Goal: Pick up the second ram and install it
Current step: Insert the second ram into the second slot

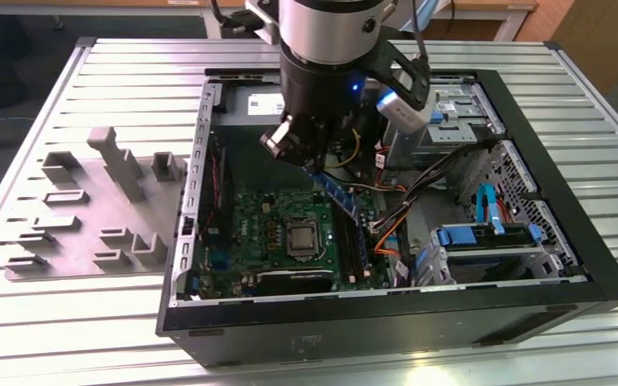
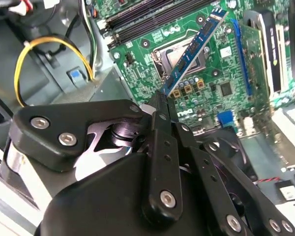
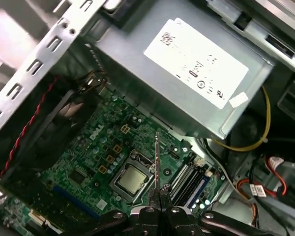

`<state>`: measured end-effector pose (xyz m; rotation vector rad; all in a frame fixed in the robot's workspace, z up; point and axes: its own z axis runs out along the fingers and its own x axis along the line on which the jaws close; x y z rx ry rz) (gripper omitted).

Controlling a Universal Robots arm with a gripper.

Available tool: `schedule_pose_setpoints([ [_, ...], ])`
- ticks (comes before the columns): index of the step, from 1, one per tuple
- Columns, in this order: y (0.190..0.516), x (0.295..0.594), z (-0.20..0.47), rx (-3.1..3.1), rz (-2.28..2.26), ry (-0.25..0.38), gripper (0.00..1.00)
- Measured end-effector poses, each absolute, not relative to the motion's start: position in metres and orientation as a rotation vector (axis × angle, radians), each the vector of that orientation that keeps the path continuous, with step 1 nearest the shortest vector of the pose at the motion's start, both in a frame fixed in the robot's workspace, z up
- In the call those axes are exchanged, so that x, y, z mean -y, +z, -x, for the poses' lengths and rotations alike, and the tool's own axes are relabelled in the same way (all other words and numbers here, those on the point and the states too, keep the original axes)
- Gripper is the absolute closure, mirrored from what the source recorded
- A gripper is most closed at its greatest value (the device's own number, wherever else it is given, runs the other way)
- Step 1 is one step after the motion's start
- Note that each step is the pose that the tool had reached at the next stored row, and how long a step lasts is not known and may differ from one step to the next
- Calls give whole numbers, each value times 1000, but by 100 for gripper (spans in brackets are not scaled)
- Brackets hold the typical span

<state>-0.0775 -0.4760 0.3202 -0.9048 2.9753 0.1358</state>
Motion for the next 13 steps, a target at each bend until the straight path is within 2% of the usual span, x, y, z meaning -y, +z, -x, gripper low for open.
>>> schedule_pose_setpoints([
  [13,319,476,77,-3052,544,129,88],
])
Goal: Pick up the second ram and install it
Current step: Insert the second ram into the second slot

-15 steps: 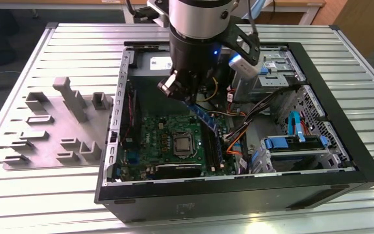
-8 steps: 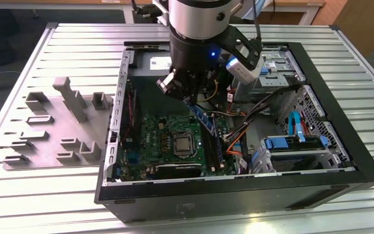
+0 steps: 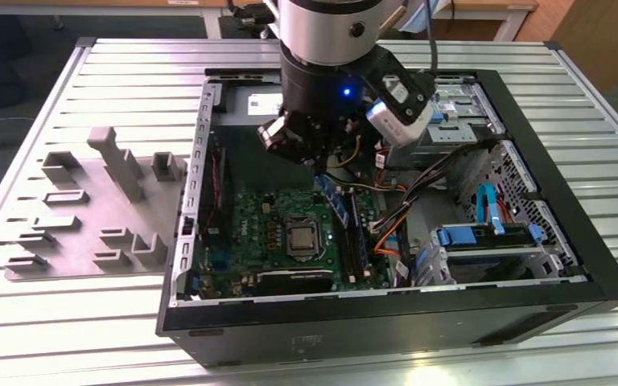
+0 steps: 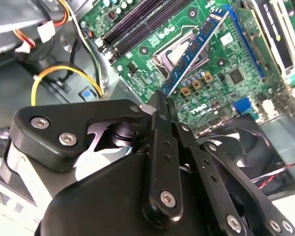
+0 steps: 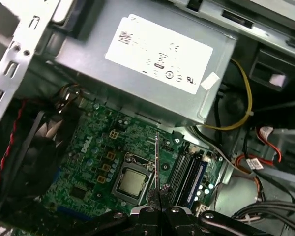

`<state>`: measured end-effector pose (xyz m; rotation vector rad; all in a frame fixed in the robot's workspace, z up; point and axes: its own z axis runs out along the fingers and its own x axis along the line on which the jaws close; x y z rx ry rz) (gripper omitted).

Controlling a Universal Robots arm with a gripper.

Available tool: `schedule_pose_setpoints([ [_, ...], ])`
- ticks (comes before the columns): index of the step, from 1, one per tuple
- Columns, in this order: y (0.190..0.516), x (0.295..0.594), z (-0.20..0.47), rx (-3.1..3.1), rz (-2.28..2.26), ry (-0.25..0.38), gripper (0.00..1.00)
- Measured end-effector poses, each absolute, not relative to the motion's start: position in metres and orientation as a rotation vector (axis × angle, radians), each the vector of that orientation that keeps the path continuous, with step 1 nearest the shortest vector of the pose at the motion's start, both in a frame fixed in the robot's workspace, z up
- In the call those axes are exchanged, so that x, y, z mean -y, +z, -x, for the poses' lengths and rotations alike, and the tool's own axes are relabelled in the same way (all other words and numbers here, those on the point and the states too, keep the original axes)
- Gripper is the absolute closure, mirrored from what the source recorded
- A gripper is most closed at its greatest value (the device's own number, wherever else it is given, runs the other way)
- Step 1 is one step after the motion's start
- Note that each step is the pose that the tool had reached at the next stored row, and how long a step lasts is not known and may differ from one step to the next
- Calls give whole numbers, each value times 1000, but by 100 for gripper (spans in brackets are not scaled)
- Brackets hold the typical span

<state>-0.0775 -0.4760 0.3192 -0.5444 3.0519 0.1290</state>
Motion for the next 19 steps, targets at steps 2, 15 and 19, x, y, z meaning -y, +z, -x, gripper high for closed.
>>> schedule_pose_setpoints([
  [2,319,476,77,-3060,489,128,88],
  [15,317,476,77,-3087,124,119,88],
  [19,317,476,77,-3087,11,116,88],
])
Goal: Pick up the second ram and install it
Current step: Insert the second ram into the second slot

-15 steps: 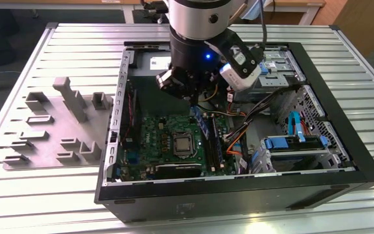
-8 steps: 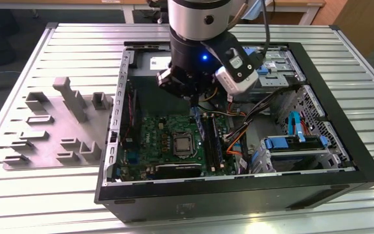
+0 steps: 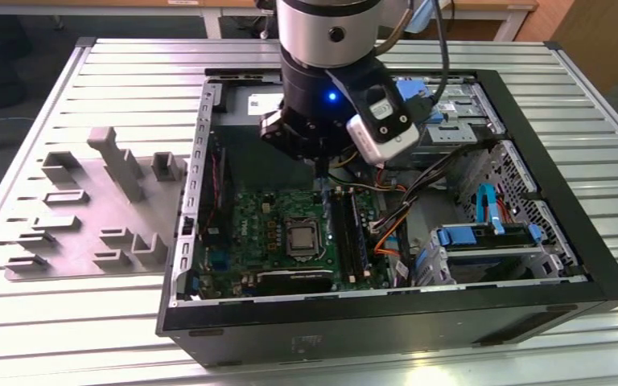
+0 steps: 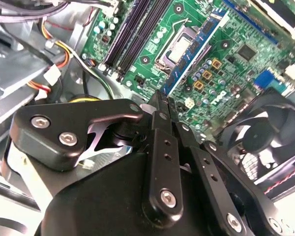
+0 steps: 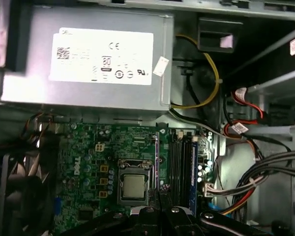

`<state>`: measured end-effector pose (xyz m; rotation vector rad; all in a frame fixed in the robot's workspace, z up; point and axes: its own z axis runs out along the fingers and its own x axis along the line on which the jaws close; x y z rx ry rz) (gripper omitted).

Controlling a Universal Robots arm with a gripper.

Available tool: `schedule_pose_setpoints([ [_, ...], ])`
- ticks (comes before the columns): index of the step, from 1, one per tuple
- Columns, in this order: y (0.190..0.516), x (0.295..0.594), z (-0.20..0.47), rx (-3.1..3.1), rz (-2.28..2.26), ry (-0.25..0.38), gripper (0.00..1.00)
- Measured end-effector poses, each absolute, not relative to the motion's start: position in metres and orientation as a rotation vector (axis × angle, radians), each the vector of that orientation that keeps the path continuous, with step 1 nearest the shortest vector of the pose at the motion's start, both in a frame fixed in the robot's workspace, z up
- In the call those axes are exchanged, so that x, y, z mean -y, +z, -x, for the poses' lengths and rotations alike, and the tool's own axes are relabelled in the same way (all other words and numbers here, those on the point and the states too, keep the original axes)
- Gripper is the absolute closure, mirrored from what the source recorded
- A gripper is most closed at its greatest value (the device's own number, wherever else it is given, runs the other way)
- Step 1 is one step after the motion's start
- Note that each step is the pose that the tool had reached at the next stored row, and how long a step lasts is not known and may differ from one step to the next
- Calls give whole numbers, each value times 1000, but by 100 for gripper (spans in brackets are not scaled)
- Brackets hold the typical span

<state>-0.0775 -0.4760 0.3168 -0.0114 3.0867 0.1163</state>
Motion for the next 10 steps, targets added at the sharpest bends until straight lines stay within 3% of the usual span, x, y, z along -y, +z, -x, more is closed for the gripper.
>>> schedule_pose_setpoints([
  [10,315,476,76,-3086,-2,116,88],
])
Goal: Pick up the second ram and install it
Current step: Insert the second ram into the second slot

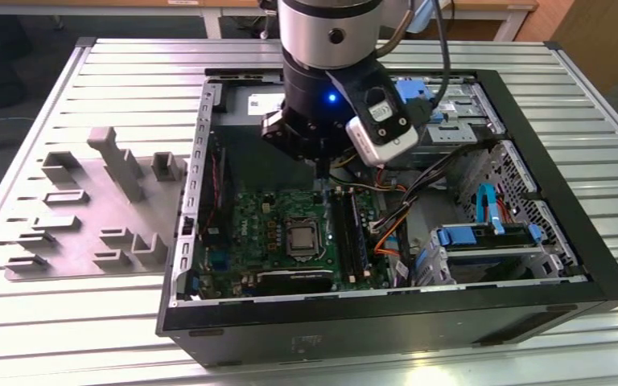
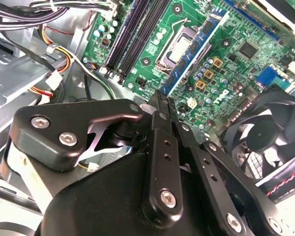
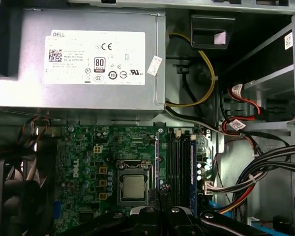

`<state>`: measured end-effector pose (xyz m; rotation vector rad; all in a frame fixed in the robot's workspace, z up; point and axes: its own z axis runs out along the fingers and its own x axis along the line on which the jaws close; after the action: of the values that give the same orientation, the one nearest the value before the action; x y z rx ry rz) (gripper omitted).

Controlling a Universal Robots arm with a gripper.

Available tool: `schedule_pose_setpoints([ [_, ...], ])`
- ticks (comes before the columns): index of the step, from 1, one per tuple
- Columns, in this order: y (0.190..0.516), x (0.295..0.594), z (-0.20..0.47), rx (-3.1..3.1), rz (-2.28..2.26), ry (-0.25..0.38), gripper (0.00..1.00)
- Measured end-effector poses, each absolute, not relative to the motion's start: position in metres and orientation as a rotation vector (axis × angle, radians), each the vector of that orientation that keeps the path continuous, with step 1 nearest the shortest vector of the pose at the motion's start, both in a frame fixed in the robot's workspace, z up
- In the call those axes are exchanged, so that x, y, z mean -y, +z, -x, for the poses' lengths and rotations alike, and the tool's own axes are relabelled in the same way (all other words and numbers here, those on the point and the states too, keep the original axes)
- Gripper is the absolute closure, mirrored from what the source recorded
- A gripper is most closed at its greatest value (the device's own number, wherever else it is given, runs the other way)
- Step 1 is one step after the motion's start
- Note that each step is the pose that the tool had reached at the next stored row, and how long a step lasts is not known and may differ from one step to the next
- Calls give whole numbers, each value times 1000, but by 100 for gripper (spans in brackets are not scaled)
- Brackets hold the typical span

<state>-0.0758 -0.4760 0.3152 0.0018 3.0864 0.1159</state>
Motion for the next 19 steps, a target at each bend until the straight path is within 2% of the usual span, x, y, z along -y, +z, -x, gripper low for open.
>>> schedule_pose_setpoints([
  [19,300,476,67,-3088,48,117,88],
])
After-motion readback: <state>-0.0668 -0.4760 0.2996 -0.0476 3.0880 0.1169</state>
